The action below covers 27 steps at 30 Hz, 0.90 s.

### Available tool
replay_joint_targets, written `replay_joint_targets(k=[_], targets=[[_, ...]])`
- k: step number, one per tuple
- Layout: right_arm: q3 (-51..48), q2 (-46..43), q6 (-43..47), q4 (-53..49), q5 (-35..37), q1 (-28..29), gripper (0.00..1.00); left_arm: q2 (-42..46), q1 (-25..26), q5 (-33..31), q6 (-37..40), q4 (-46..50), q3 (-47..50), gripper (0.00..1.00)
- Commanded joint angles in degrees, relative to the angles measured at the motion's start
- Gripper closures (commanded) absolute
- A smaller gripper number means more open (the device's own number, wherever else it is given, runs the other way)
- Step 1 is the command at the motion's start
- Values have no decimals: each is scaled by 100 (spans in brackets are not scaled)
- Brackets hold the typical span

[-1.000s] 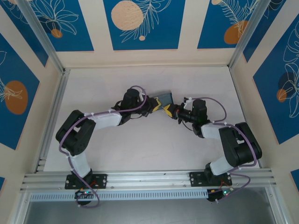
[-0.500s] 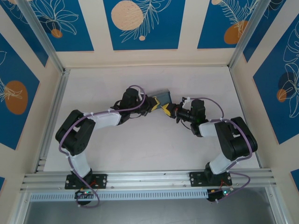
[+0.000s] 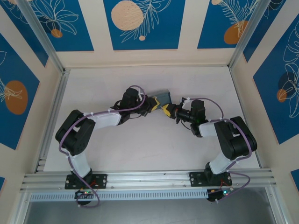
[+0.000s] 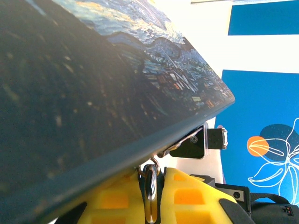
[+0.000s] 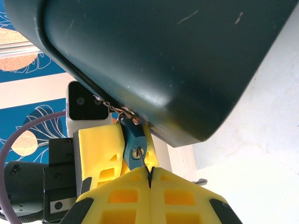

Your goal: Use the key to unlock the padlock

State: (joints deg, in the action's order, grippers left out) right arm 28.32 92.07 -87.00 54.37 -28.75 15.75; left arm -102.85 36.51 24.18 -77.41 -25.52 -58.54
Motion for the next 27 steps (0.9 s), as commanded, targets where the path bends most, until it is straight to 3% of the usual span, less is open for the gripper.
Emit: replay_joint_targets(k=[1, 13, 27], targets=[[-70, -150, 168, 97, -224, 38, 100, 72, 80, 261, 200, -212, -139, 100], [95, -264, 421, -376, -201, 25, 100, 72, 83, 302, 196, -217, -147, 100], [253, 309, 730, -17, -191, -95, 100, 186, 83, 412, -132, -554, -21, 100]])
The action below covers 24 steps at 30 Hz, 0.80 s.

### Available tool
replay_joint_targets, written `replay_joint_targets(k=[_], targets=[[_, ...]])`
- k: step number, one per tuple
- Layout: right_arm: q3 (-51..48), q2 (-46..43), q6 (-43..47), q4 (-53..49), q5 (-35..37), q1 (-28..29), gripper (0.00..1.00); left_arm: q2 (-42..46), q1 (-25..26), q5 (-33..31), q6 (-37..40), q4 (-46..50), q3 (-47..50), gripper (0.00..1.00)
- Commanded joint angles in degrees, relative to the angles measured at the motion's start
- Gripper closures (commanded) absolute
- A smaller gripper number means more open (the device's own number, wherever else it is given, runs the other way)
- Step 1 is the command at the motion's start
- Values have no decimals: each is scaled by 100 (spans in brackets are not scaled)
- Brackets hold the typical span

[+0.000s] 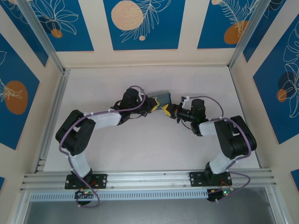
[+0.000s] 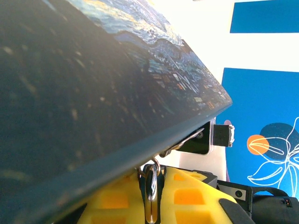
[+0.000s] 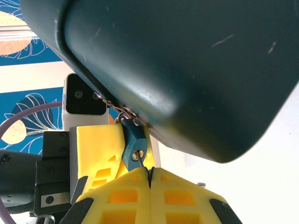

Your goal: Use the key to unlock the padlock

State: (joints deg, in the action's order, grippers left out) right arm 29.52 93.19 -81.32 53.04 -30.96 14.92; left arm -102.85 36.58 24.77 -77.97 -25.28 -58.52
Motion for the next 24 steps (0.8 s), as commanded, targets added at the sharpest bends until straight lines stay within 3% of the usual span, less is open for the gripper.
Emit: replay_joint_targets(k=[1, 16, 24], targets=[[155, 250, 139, 174, 29, -15, 100, 195, 71, 365, -72, -576, -23, 100], [434, 825, -614, 1261, -52, 212, 100, 172, 120, 368, -53, -592, -19, 100], [596, 623, 502, -47, -95, 162, 100, 208, 116, 381, -14, -513, -19, 100]])
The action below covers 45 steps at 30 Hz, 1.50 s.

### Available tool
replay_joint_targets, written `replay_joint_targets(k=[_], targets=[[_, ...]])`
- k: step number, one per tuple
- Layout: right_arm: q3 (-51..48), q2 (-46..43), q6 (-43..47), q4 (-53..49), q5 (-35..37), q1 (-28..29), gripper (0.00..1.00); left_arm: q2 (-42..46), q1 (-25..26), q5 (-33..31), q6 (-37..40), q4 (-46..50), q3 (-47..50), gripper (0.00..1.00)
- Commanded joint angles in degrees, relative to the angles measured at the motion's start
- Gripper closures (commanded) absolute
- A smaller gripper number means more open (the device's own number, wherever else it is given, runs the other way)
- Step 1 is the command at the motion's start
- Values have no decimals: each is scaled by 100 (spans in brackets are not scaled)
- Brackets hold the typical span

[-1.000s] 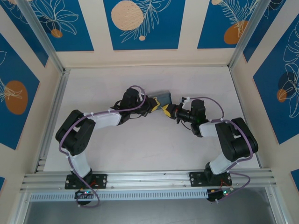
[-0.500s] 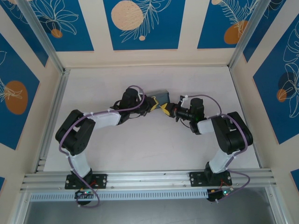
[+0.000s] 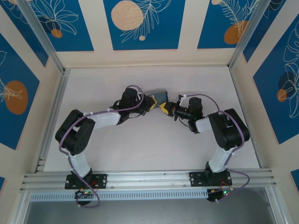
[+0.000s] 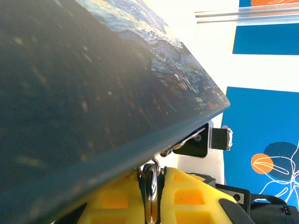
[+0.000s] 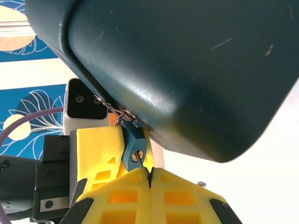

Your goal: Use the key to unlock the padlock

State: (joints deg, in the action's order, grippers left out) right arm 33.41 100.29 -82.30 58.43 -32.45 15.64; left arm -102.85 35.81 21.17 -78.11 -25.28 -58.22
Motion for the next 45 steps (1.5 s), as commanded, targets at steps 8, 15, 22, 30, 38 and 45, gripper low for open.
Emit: replay_joint_targets(k=[8, 15, 22, 30, 38, 45], targets=[[235, 88, 1155, -834, 162, 23, 100, 252, 193, 757, 42, -430, -65, 100], [280, 89, 1349, -971, 247, 29, 100, 300, 191, 743, 99, -331, -63, 100], [230, 291, 198, 111, -65, 139, 100, 300, 192, 708, 129, -320, -45, 100], [223, 271, -913, 662, -77, 256, 100, 281, 191, 685, 163, -306, -41, 100], [234, 648, -1357, 850, -40, 247, 100, 284, 191, 675, 129, -329, -30, 100], [260, 1425, -1876, 2172, 138, 241, 100, 290, 193, 680, -96, -552, 10, 100]])
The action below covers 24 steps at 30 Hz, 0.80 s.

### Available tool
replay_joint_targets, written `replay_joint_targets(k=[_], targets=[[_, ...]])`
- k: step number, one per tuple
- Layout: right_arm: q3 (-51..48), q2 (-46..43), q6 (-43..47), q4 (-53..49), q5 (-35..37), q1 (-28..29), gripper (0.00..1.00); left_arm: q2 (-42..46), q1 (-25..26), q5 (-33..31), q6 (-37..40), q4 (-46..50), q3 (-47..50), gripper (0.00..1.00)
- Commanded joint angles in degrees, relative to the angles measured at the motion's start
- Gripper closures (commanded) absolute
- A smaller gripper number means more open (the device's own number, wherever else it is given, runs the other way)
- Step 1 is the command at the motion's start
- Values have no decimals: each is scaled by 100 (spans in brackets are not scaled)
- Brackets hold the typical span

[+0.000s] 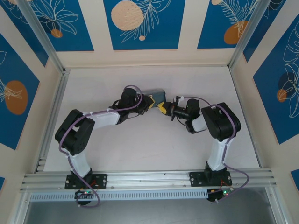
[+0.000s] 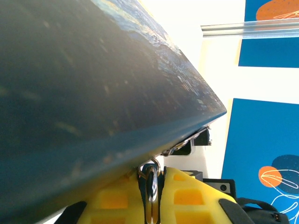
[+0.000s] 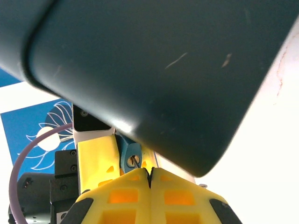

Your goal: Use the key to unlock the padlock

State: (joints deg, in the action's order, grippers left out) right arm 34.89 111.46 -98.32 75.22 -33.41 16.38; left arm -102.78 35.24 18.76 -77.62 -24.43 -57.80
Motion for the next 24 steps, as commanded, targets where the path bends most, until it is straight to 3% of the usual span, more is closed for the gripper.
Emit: replay_joint_targets(k=[1, 6, 24], targets=[[138, 323, -166, 485, 231, 168, 100, 280, 246, 927, -179, -673, -34, 100], [215, 391, 68, 485, 155, 142, 100, 353, 247, 927, -175, -643, -56, 100], [536, 143, -387, 485, 124, 412, 100, 351, 255, 872, -128, -704, -28, 100]])
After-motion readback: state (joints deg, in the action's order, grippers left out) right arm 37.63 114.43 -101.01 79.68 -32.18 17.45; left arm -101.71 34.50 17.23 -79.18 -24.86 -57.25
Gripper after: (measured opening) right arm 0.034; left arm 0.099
